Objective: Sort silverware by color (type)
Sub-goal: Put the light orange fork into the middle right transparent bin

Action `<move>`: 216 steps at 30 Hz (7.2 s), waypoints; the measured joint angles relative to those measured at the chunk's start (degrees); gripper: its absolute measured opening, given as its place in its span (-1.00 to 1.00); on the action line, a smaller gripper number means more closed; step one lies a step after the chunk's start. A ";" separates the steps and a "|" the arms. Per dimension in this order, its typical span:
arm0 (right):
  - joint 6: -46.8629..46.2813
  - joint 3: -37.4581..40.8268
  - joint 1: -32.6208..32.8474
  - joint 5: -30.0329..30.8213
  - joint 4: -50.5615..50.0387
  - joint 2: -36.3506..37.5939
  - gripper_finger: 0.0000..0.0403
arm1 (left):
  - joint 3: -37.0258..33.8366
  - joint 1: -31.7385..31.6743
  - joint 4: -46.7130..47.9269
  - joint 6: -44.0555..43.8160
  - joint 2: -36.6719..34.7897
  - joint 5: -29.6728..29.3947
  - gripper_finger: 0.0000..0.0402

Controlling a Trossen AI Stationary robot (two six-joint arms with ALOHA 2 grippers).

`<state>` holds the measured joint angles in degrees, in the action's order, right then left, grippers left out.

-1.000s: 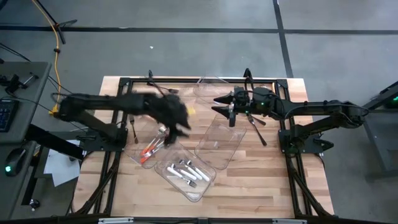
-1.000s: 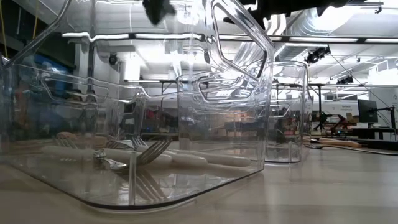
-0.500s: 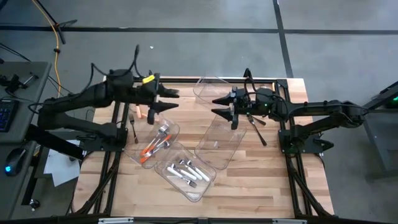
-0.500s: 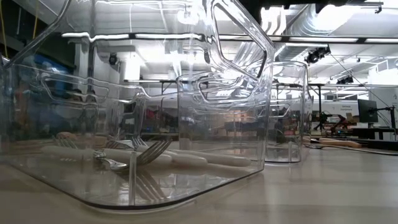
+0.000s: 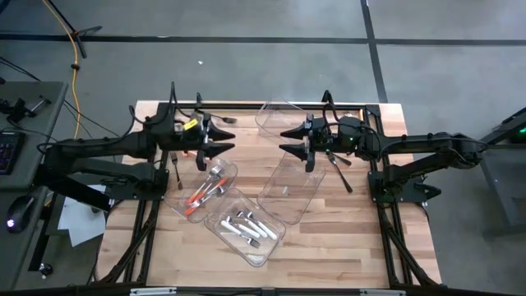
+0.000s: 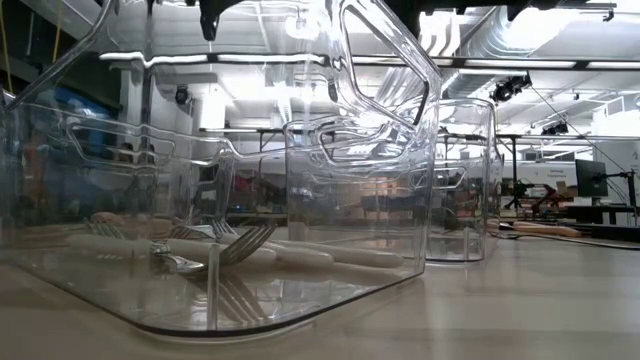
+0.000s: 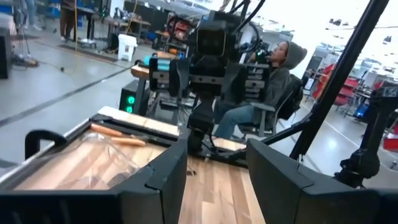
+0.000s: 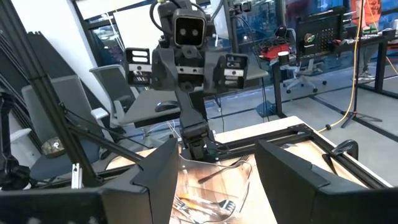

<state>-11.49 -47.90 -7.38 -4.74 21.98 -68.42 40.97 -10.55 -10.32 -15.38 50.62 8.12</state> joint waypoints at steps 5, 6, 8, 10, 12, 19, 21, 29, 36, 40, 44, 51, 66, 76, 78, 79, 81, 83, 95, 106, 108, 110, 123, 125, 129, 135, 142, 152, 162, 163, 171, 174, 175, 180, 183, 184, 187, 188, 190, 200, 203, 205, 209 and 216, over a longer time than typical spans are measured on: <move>0.00 0.00 0.00 0.01 0.00 0.00 -0.02 | -0.02 0.04 0.04 1.39 1.09 0.01 -0.23; 0.00 0.00 0.00 0.03 0.00 0.00 -0.02 | -0.02 0.04 0.08 2.07 1.23 0.00 -0.23; 0.00 0.00 0.00 0.03 0.00 0.00 -0.02 | -0.02 0.07 0.09 3.06 1.53 0.00 -0.23; 0.00 0.00 0.00 0.03 -0.03 0.00 -0.02 | -0.02 0.07 0.12 3.52 1.60 0.02 -0.23; 0.02 0.00 0.00 0.05 -0.42 0.00 -0.02 | -0.02 0.04 0.06 3.52 1.60 0.00 -0.23; 0.02 0.00 0.00 0.07 -3.75 0.00 -0.02 | -0.02 0.04 -0.38 3.58 1.60 -0.38 -0.23; 0.02 0.00 0.00 0.05 -3.95 0.00 -0.02 | -0.02 0.04 -0.40 3.54 1.58 -0.78 -0.23; 0.02 0.00 0.00 0.07 -3.93 0.00 -0.02 | -0.02 0.04 -0.39 3.54 1.59 -1.22 -0.23; 0.03 0.00 0.00 0.07 -3.93 0.00 -0.02 | -0.02 0.04 -0.36 3.55 1.58 -1.80 -0.23; 0.02 0.00 0.00 0.07 -3.93 0.00 -0.02 | -0.02 0.04 -0.36 3.56 1.58 -1.99 -0.23; 0.02 0.00 0.00 0.07 -3.93 0.00 -0.02 | -0.02 0.04 -0.36 3.56 1.58 -2.00 -0.23; 0.02 0.00 0.00 0.07 -3.96 0.00 -0.02 | -0.02 0.04 -0.36 3.56 1.58 -1.99 -0.23; 0.02 0.00 -0.01 0.07 -3.96 0.00 -0.02 | 0.00 0.04 -0.38 3.56 1.58 -2.61 -0.23; -2.37 0.00 0.00 2.19 -3.98 0.00 -0.02 | 0.00 0.04 -0.38 3.56 1.58 -2.91 -0.23; -2.66 0.00 0.00 3.89 -3.98 0.00 -0.02 | 0.00 0.04 -0.38 3.56 1.58 -2.91 -0.23; -2.62 0.00 -0.02 4.78 -3.98 0.00 -0.02 | 0.00 0.04 -0.38 3.56 1.58 -2.91 -0.23; -2.34 0.00 -0.02 6.10 -3.98 0.00 -0.02 | 0.00 0.06 -0.38 3.56 1.60 -2.93 -0.23; -1.56 0.00 -0.04 6.23 -3.98 0.00 -0.02 | 0.00 0.04 -0.38 3.56 1.58 -2.93 -0.23; -0.02 0.00 -0.02 6.23 -3.98 0.00 -0.02 | 0.00 0.04 -0.38 3.54 1.58 -2.94 -0.23; -0.02 0.00 -0.02 6.23 -4.04 0.00 -0.02 | 0.00 0.04 -0.38 3.52 1.58 -2.95 -0.23; -0.02 0.00 -0.02 6.23 -4.17 0.00 -0.02 | 0.00 0.04 -0.39 3.52 1.58 -2.95 -0.23; -0.02 0.00 -0.02 6.23 -4.16 0.00 -0.02 | 0.00 0.05 -0.38 3.52 1.58 -2.95 -0.23; 0.00 0.00 -0.03 6.23 -4.20 0.00 -0.02 | 0.00 0.06 -0.39 3.53 1.58 -2.97 -0.23; 0.00 0.00 -0.02 6.23 -4.25 0.00 -0.02 | 0.00 0.04 -0.41 3.10 1.58 -2.97 -0.23; 0.00 0.00 -0.02 6.23 -4.85 0.00 -0.02 | 0.02 0.07 -0.07 -0.28 1.58 -2.99 -0.23; 0.00 0.00 -0.03 6.23 -6.47 0.02 -0.02 | 0.11 -1.04 3.88 -3.97 1.58 -18.14 -0.23; 0.00 0.00 -0.04 6.23 -6.51 0.02 -0.02 | 4.56 -14.23 28.21 -11.79 2.86 -30.38 -0.23; -0.48 0.00 -0.10 6.26 -6.51 0.02 -0.02 | 3.82 -34.82 49.66 -20.84 13.23 -28.46 -0.23; -0.59 0.00 -0.09 6.26 -6.51 0.02 -0.02 | -5.02 -38.69 46.14 -32.85 17.45 -32.62 -0.23; -0.63 0.00 -0.09 6.26 -6.51 0.02 -0.02 | -5.85 -38.69 45.92 -33.67 17.56 -33.25 -0.23; -0.66 0.00 -0.09 6.26 -6.51 0.02 -0.02 | -10.93 -38.69 42.01 -37.68 17.56 -35.34 -0.23; -0.66 0.00 -0.09 6.26 -6.51 0.02 -0.02 | -12.78 -38.69 38.35 -38.55 17.54 -35.32 -0.23; -0.66 0.00 -0.09 6.26 -6.51 0.02 -0.02 | -13.33 -38.70 37.42 -38.53 17.54 -35.34 -0.23; -0.66 0.00 -0.09 6.26 -6.51 0.02 -0.02 | -14.62 -39.46 36.92 -39.47 17.66 -35.32 -0.23; -0.66 0.00 -0.09 6.25 -6.50 0.02 -0.02 | -14.69 -39.76 36.70 -38.89 17.67 -35.30 -0.23; -0.66 0.00 -0.09 6.26 -6.51 0.02 -0.02 | -14.69 -39.76 36.43 -38.44 17.76 -35.31 -0.23; -0.66 0.00 -0.09 6.26 -6.51 0.02 -0.02 | -14.69 -39.76 34.72 -36.04 19.01 -34.08 -0.23; -0.66 0.00 -0.09 6.26 -6.51 0.02 -0.02 | -14.69 -39.76 33.96 -34.54 19.67 -33.39 -0.23; -0.66 0.00 -0.09 6.25 -6.51 0.02 -0.02 | -14.67 -39.74 33.66 -32.70 21.18 -32.42 -0.23; -3.53 0.00 -0.09 6.23 -6.51 0.02 -0.02 | -14.51 -39.69 35.84 -36.03 25.73 -32.72 -0.24; -3.52 0.00 -0.09 6.23 -6.51 0.02 -0.02 | -14.51 -39.69 35.56 -35.57 25.75 -32.75 -0.34; -3.52 0.00 -0.09 6.23 -6.50 0.02 -0.02 | -14.51 -39.69 35.35 -35.58 25.78 -32.68 -0.46; -3.52 0.00 -0.09 6.23 -6.51 0.02 -0.02 | -14.57 -39.69 35.04 -35.49 25.85 -33.04 -0.79; -3.94 0.00 -0.09 6.23 -6.51 0.02 -0.02 | -14.60 -39.69 34.53 -35.47 25.84 -33.62 -0.83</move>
<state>-15.43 -47.90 -7.46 1.50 15.46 -68.40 26.37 -50.24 24.22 -50.85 76.46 -25.50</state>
